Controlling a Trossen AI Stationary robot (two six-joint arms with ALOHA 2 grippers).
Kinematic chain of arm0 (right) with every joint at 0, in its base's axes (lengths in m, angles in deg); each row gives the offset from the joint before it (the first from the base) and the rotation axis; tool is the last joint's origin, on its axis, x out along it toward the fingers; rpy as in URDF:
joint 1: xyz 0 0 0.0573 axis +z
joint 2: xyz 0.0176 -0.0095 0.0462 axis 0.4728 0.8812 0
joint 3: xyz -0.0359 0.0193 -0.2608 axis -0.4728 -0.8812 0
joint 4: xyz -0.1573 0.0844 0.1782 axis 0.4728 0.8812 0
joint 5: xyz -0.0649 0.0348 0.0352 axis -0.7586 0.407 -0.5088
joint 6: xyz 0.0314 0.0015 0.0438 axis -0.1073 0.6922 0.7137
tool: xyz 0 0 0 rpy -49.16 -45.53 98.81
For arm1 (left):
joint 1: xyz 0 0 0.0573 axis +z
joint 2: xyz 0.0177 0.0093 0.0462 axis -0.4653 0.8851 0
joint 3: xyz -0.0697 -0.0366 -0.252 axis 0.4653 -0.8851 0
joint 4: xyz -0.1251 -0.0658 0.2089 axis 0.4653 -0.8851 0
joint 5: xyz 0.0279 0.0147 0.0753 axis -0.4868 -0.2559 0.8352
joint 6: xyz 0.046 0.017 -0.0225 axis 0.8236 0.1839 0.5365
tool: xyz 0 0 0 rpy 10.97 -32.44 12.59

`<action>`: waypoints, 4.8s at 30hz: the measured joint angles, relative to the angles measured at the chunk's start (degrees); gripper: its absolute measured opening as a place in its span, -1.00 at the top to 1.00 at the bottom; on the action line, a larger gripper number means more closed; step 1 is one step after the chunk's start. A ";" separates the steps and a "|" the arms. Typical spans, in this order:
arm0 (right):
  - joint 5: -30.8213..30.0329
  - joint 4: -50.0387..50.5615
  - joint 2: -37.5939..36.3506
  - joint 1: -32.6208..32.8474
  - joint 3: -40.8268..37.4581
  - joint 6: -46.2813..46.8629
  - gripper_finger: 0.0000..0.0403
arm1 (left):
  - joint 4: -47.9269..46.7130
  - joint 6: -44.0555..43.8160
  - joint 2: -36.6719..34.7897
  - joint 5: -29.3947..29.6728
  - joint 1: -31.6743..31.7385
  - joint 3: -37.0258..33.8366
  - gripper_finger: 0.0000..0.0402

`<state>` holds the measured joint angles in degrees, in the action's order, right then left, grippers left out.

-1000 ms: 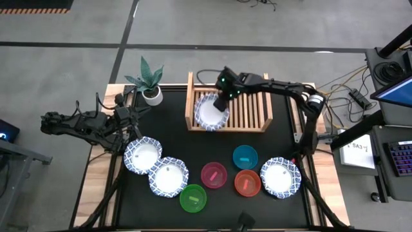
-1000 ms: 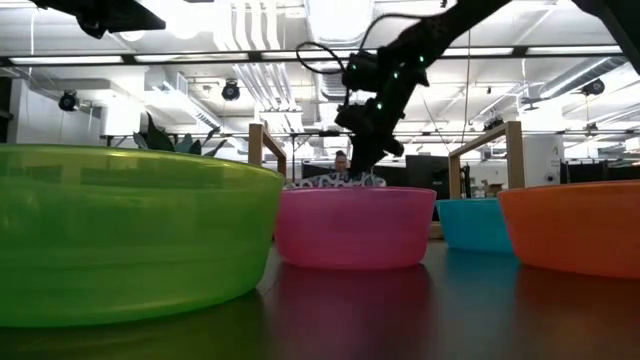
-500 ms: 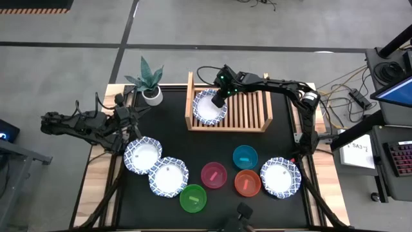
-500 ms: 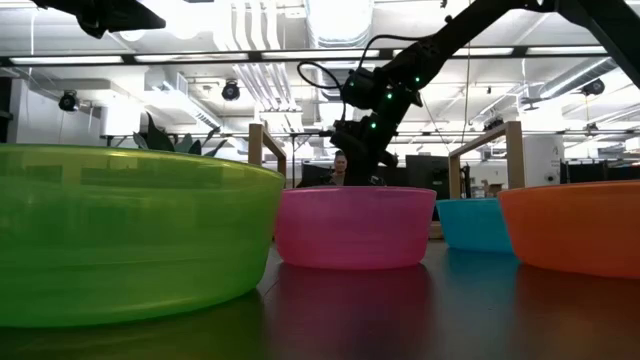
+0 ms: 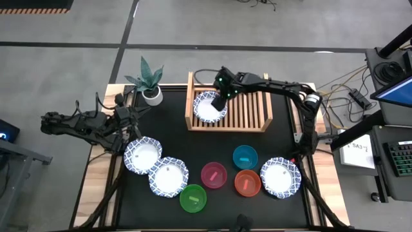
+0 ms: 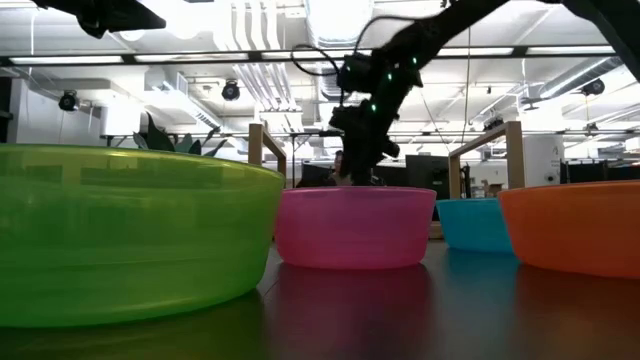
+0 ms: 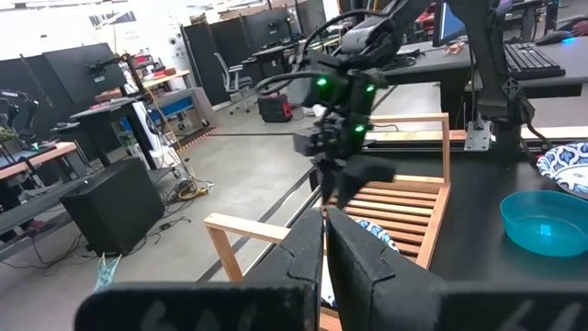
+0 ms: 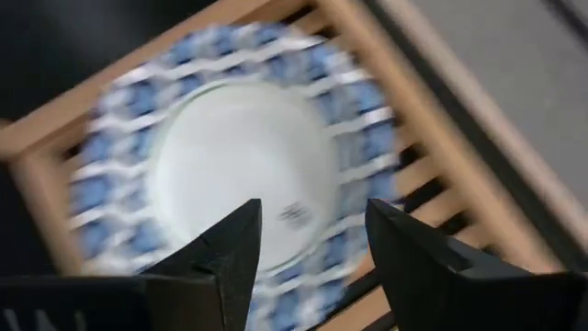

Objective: Place and stack bowls onto a shelf
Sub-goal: Put the blue bowl on the shelf

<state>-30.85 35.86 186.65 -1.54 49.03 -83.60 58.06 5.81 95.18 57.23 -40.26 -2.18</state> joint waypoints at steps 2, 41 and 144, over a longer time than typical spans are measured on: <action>0.24 2.60 -0.67 2.25 0.81 0.03 0.07 | 0.00 -0.01 0.04 0.00 -0.01 0.00 1.00; -1.37 27.67 -2.24 22.26 -2.33 -9.35 -0.03 | 0.22 -0.01 0.70 -0.01 -0.01 0.00 1.00; -7.73 22.94 1.81 -10.40 -1.36 -24.84 0.86 | -1.27 -1.74 1.29 -0.02 0.01 0.00 1.00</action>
<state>-38.57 58.80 188.45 -11.95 47.67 -108.44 56.79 4.07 96.47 57.21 -40.24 -2.18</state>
